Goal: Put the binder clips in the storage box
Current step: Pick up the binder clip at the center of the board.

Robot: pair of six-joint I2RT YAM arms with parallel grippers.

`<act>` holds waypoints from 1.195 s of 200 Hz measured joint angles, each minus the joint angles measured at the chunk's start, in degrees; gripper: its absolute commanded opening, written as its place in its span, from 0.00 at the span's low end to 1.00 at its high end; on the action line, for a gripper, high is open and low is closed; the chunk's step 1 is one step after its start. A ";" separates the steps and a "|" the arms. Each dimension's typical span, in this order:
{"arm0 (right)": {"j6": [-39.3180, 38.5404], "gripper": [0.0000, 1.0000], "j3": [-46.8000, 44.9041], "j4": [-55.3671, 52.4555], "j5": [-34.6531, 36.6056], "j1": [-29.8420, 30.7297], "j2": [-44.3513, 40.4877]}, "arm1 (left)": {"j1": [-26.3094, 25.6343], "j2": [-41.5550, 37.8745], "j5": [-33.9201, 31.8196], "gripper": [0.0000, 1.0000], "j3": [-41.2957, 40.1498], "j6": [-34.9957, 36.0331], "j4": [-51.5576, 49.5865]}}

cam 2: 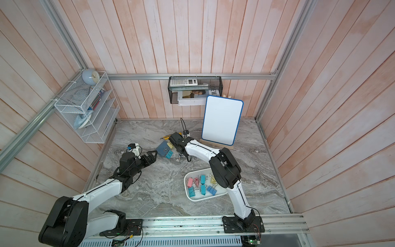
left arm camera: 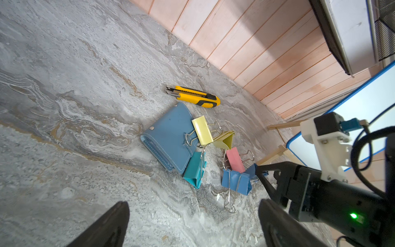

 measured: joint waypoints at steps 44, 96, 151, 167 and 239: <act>0.09 0.58 1.20 -0.07 0.74 0.00 2.67 | 0.00 0.04 0.00 1.00 0.00 0.17 0.15; 0.35 0.35 1.22 -0.31 1.68 0.00 3.17 | 0.00 0.04 0.00 1.00 0.00 0.17 0.15; 0.50 0.32 0.61 0.13 2.47 0.00 2.99 | 0.00 0.04 0.00 1.00 0.00 0.17 0.15; 0.50 0.32 -0.55 0.35 2.54 0.00 2.19 | 0.00 0.04 0.00 1.00 0.00 0.20 0.15; 0.52 0.30 -13.77 2.23 3.10 1.01 -14.53 | 0.00 0.04 0.04 1.00 0.00 0.22 0.20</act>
